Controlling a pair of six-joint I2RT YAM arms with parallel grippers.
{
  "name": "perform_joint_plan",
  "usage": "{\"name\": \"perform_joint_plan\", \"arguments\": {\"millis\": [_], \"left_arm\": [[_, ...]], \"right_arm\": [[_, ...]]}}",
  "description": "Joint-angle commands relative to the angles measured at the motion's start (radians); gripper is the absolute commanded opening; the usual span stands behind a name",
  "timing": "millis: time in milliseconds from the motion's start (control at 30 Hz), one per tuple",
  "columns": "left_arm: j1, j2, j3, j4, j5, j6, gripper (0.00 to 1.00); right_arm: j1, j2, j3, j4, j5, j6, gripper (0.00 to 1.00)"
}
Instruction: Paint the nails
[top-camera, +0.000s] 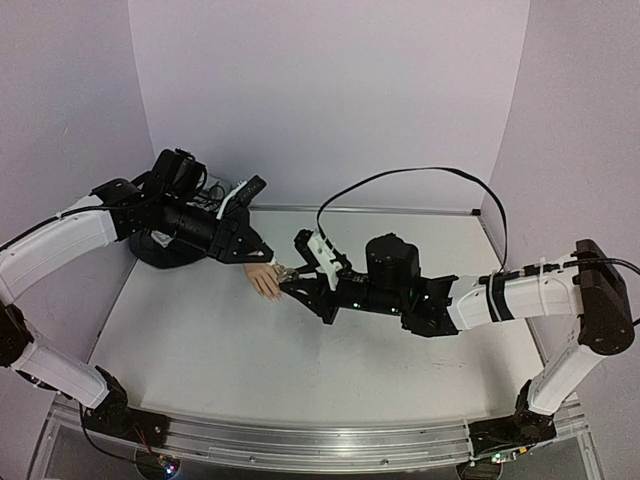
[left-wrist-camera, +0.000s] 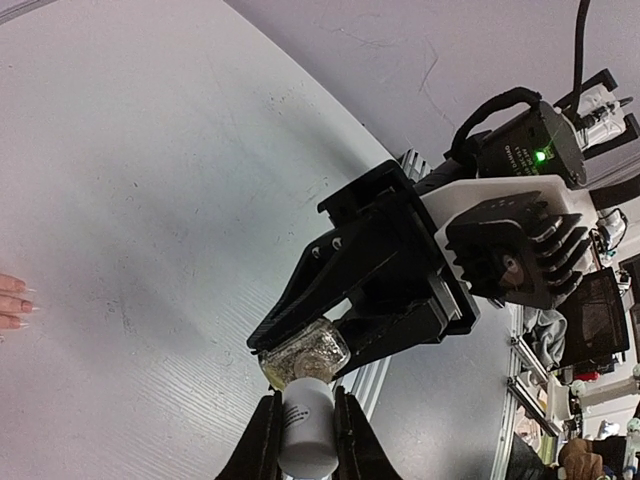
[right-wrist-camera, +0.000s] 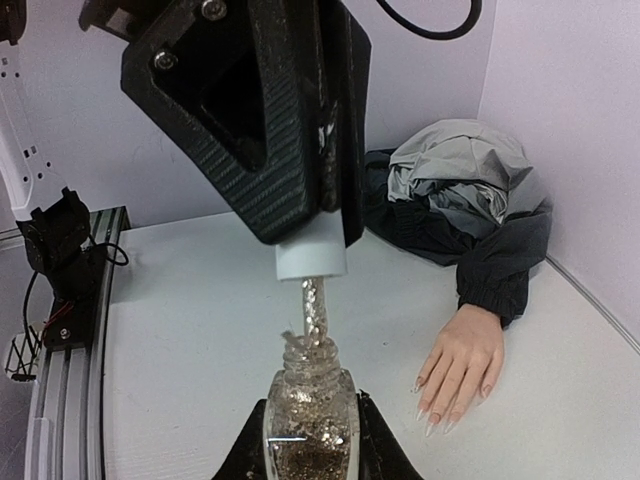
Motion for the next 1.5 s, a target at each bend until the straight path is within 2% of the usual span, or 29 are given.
{"name": "perform_joint_plan", "arguments": {"millis": [0,367,533,667,833,1100,1300,1467], "left_arm": [[-0.011,0.002,0.045,-0.025,0.013,0.024,0.0],[-0.027,0.012,0.058,-0.068,0.002,0.047,0.0],[-0.031,0.026,0.085,-0.128,-0.066,0.049,0.0],[-0.035,0.045,0.128,-0.217,-0.171,0.032,0.0],[-0.035,0.055,0.14,-0.246,-0.236,-0.029,0.0],[-0.036,0.09,0.123,-0.267,-0.342,-0.088,0.0],[-0.035,0.128,0.116,-0.286,-0.357,-0.096,0.0],[-0.034,0.13,0.112,-0.277,-0.33,-0.068,0.0]], "right_arm": [[0.007,0.001,0.067,0.092,-0.007,-0.008,0.0],[0.011,0.025,0.098,0.077,-0.012,-0.02,0.0],[0.013,0.039,0.125,0.055,0.003,-0.049,0.0],[0.035,0.064,0.142,0.088,0.166,-0.091,0.0],[0.09,0.146,0.171,0.276,0.478,-0.226,0.0],[0.141,0.331,0.302,0.598,0.699,-0.417,0.0],[0.14,0.397,0.389,0.63,0.672,-0.459,0.0],[0.109,0.345,0.367,0.543,0.511,-0.322,0.0]]}}
